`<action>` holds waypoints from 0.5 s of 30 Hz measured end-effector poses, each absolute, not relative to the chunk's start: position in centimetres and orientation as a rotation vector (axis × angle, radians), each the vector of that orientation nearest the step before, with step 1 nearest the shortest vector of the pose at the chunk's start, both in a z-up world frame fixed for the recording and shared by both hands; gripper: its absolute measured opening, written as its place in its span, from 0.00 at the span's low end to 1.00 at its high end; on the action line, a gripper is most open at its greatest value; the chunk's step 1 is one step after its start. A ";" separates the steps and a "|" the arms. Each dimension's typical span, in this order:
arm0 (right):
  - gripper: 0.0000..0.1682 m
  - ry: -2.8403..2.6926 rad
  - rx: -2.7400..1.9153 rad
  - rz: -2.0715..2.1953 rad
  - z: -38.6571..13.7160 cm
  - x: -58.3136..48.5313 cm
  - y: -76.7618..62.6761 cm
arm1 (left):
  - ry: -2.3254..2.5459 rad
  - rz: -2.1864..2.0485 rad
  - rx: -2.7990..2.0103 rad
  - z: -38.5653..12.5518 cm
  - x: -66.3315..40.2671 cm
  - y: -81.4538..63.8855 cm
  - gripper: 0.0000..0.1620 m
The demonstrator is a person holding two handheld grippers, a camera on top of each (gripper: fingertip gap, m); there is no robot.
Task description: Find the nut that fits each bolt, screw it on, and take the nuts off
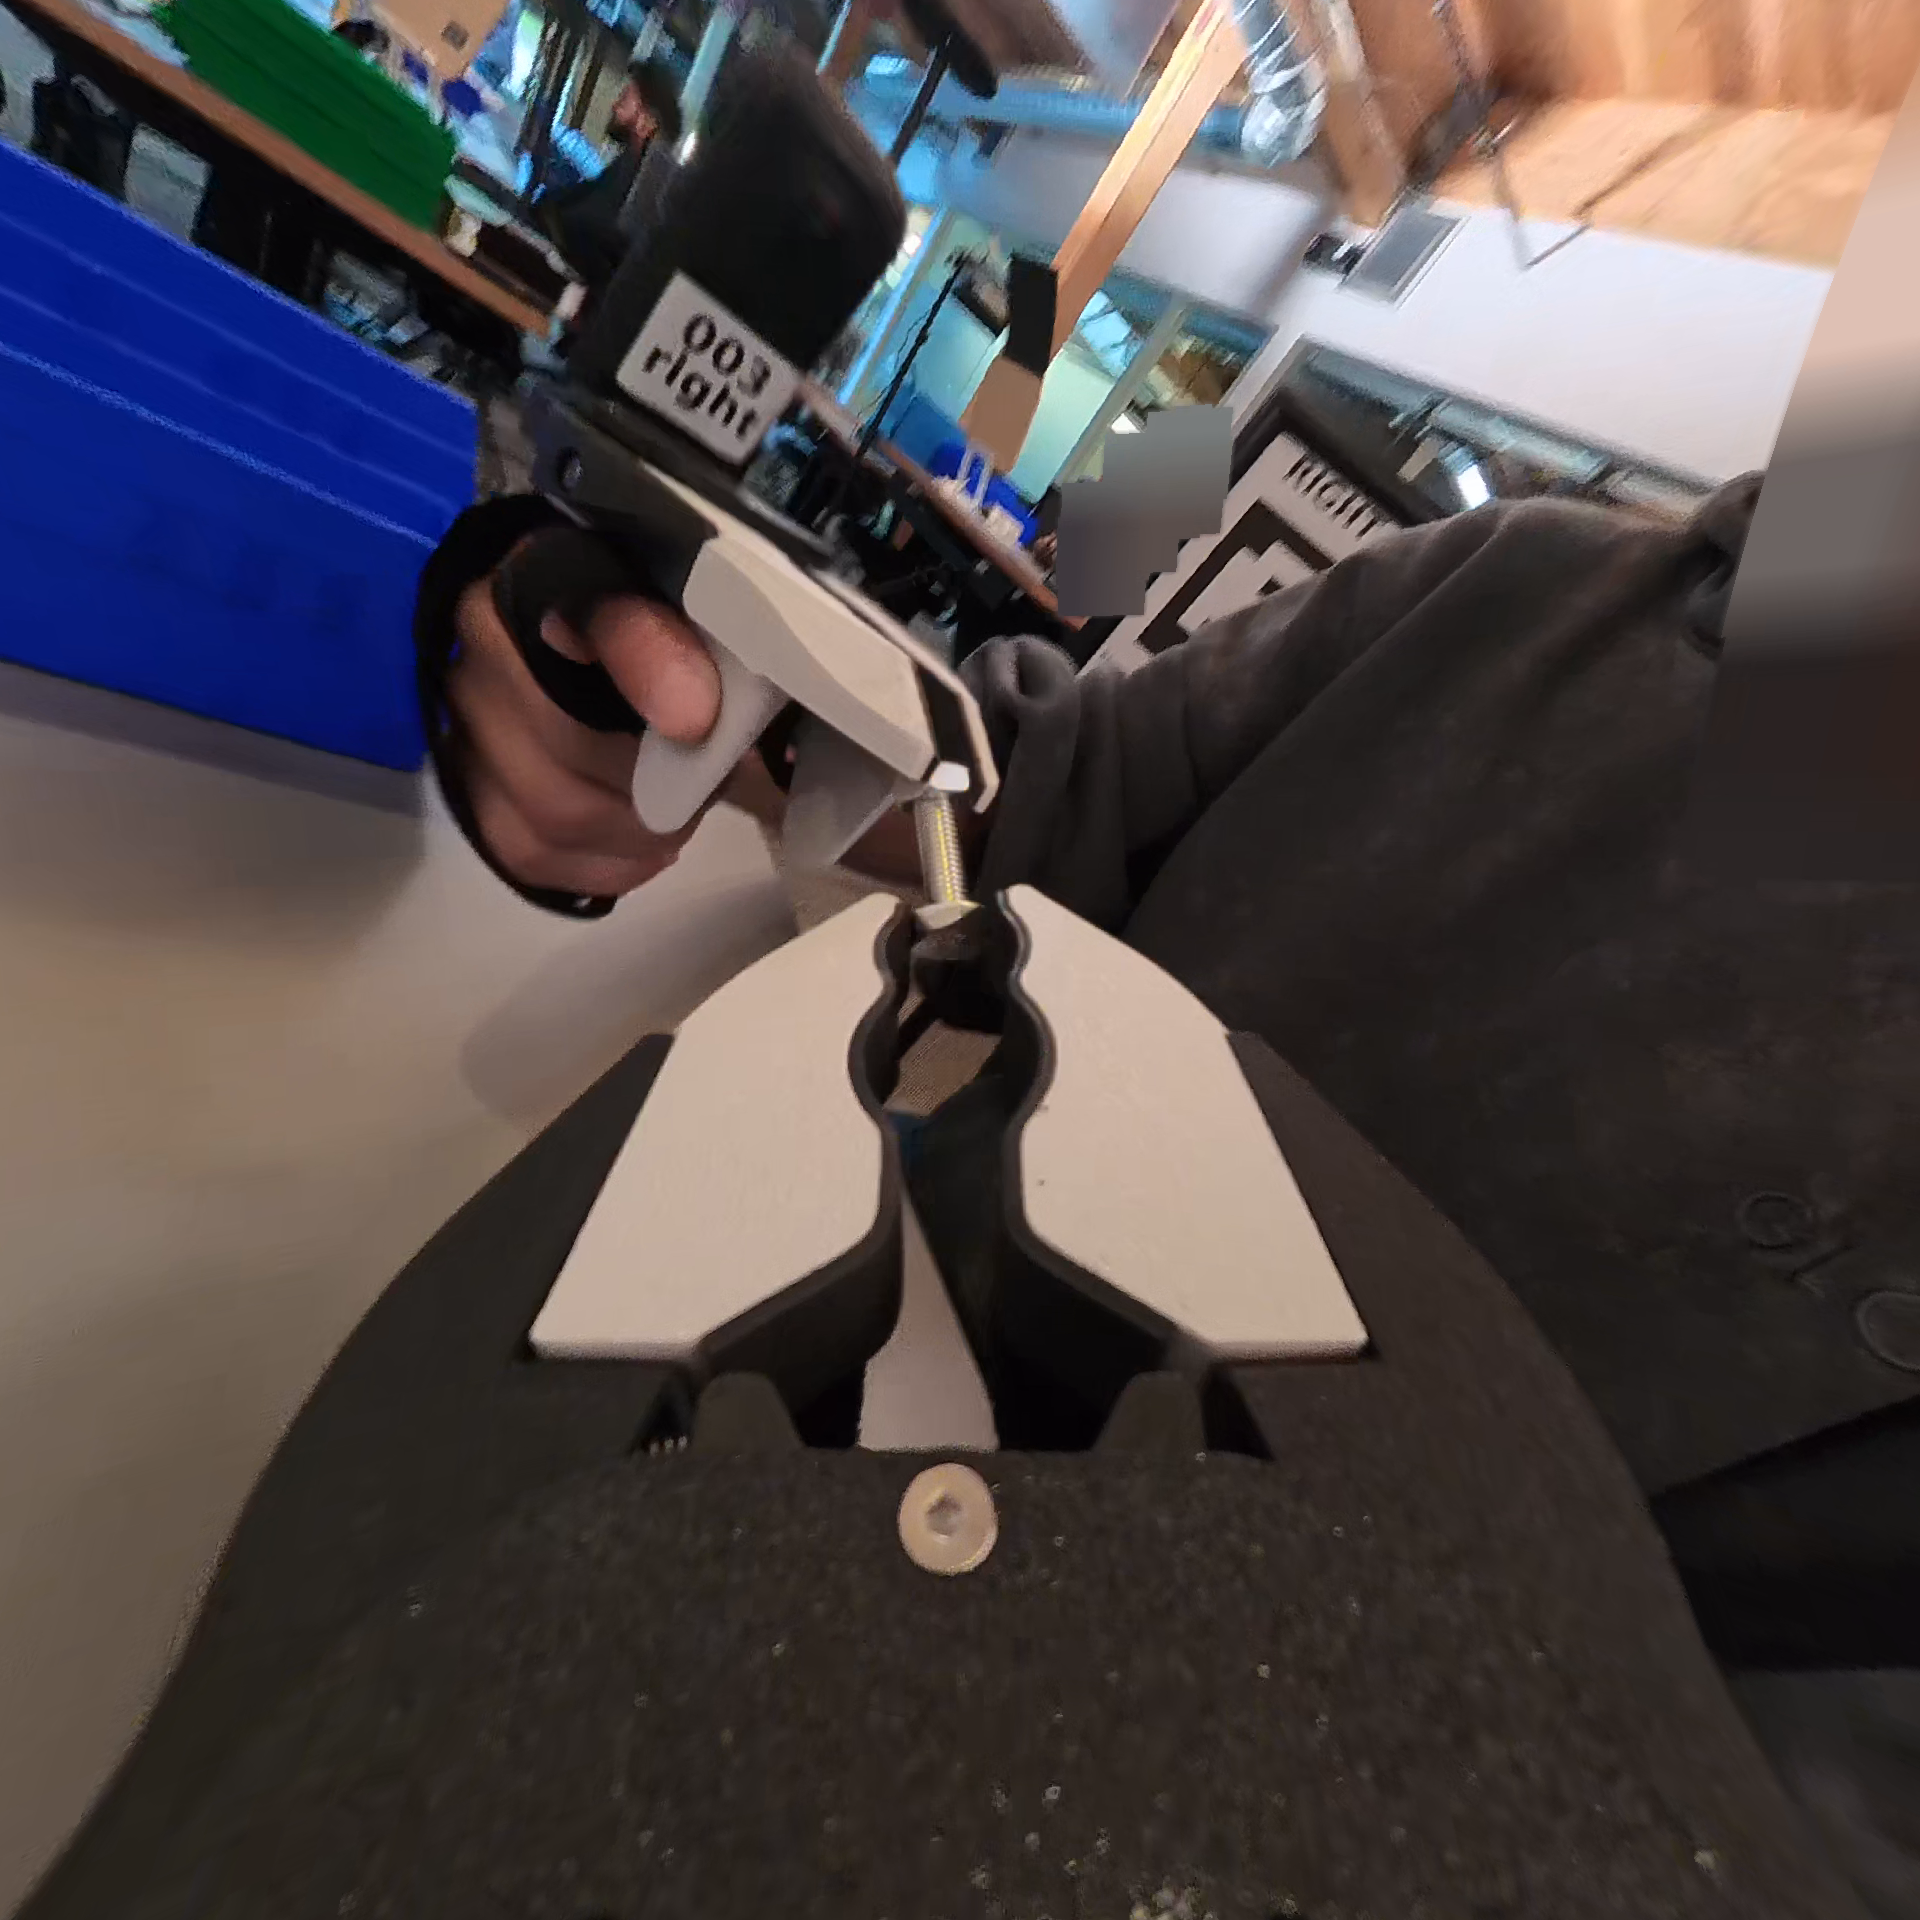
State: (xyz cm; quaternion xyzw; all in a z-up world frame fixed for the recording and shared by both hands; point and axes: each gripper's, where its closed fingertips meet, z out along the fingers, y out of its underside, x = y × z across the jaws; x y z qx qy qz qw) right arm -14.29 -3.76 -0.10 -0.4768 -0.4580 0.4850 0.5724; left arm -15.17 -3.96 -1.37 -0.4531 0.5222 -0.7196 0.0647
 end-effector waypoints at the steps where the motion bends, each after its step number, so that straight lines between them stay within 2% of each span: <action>1: 0.08 -1.055 -1.069 1.121 0.3 -14.4 -3.9 | 1.531 -2.247 -1.338 -1.0 -15.2 -4.0 0.09; 8: 0.08 -1.118 -0.963 0.939 1.0 -15.4 -4.8 | 1.321 -2.691 -1.132 -0.2 -16.0 -4.4 0.09; 15: 0.09 -1.241 -0.835 0.640 2.5 -16.3 -5.0 | 1.267 -2.886 -0.942 1.1 -16.7 -4.4 0.09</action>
